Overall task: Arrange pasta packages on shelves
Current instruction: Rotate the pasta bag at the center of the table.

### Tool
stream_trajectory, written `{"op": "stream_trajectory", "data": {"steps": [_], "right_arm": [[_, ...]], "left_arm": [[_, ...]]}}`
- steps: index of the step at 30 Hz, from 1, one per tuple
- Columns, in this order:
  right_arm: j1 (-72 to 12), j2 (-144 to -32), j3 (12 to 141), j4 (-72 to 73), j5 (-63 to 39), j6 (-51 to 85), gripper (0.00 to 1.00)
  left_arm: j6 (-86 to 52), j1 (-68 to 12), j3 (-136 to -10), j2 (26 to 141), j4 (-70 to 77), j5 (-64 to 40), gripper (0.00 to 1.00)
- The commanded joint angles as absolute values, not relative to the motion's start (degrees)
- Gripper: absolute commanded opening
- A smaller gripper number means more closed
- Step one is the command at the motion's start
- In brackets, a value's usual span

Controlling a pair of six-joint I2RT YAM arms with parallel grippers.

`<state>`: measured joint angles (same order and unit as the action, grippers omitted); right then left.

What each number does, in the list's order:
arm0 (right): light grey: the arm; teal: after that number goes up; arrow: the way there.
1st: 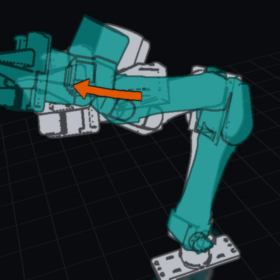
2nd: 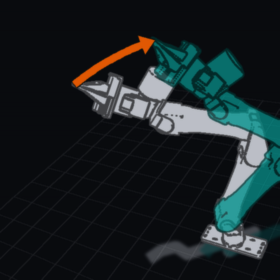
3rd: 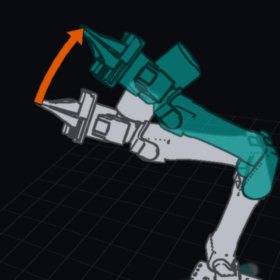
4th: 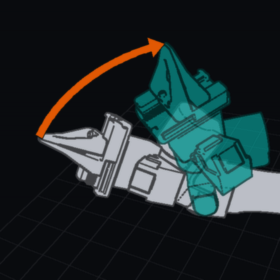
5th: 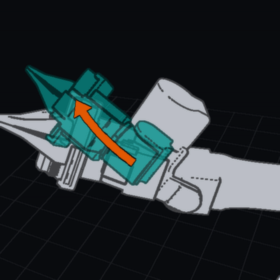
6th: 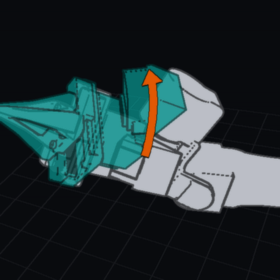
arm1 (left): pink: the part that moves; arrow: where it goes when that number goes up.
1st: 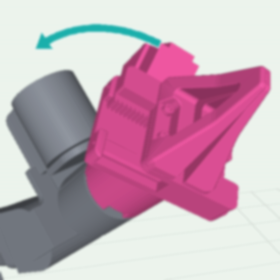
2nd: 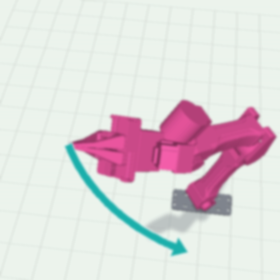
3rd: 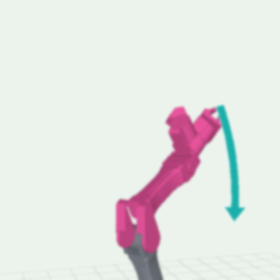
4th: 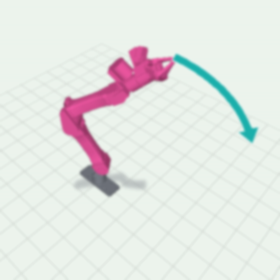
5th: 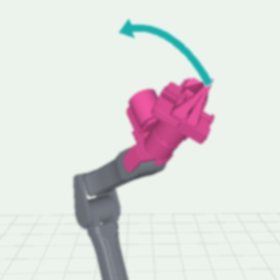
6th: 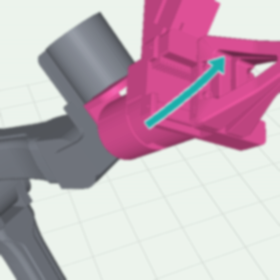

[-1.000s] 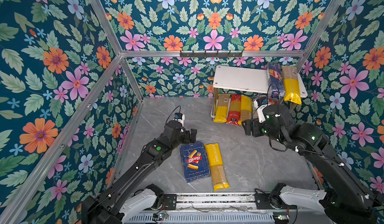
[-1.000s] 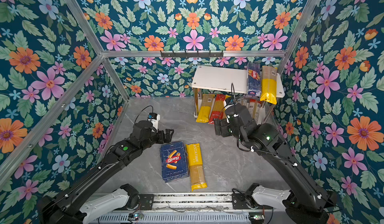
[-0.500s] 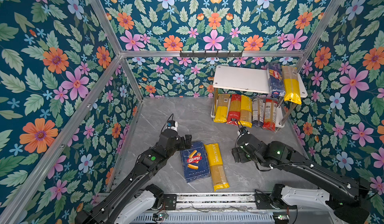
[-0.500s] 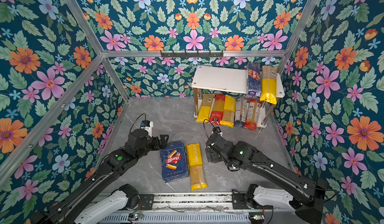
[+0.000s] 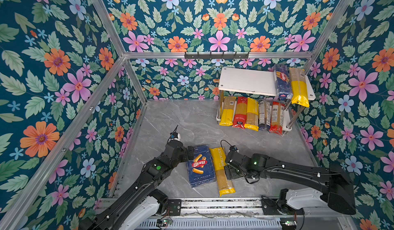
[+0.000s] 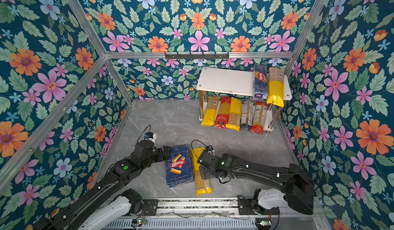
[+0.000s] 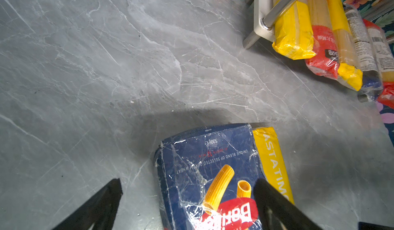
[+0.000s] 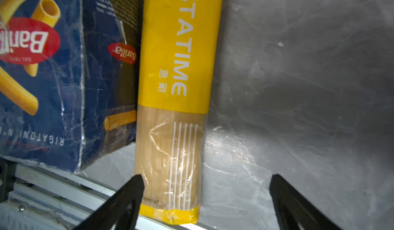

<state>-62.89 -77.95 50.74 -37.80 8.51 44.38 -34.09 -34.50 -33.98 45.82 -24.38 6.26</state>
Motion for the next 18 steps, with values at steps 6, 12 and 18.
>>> {"op": "stream_trajectory", "data": {"steps": [6, 12, 18], "right_arm": [[-63.4, -85.3, 51.5, -30.9, 5.6, 45.1, 0.93], [-64.4, -89.8, 53.0, -31.5, 6.7, 45.8, 0.93], [-64.6, -94.5, 55.2, -35.2, 9.8, 46.8, 0.93]], "left_arm": [[-36.4, -34.5, -31.9, 44.3, -25.0, 6.9, 1.0], [-37.5, -34.5, -30.4, 43.1, -25.1, 6.6, 1.0], [-39.0, -34.5, -28.4, 42.5, -23.8, 5.4, 1.0]]}}
